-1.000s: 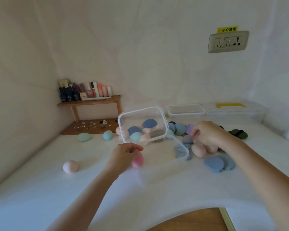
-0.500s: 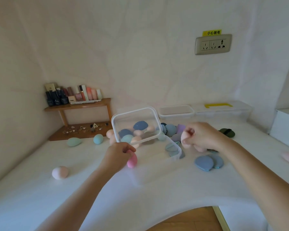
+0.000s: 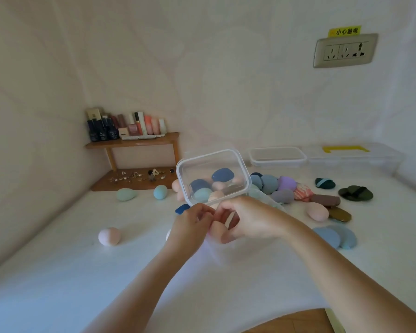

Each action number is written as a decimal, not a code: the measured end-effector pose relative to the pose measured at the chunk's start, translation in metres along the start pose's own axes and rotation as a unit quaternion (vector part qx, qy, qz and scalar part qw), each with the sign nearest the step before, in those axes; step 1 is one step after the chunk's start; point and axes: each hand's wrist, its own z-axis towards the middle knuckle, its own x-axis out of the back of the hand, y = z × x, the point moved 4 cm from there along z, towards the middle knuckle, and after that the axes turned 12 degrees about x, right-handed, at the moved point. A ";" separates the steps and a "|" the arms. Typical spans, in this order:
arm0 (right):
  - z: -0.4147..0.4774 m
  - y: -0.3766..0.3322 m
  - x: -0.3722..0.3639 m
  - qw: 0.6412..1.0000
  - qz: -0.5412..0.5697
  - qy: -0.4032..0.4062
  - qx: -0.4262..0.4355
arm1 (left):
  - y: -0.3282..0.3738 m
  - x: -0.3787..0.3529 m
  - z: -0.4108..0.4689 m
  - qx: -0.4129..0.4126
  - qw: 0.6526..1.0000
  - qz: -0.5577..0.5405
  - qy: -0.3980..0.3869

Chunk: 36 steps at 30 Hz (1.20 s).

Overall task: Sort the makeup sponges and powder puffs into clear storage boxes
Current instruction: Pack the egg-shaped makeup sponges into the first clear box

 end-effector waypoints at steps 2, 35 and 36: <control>0.002 -0.001 -0.005 0.998 0.060 -0.029 0.006 | 0.000 -0.001 0.000 -0.002 1.000 -0.001 -0.002; -0.025 -0.001 0.010 0.989 -0.060 0.137 0.013 | -0.003 -0.005 -0.002 0.093 0.980 -0.080 -0.158; -0.031 0.002 0.021 0.982 -0.059 0.177 0.004 | -0.003 -0.005 -0.002 0.088 0.982 -0.073 -0.150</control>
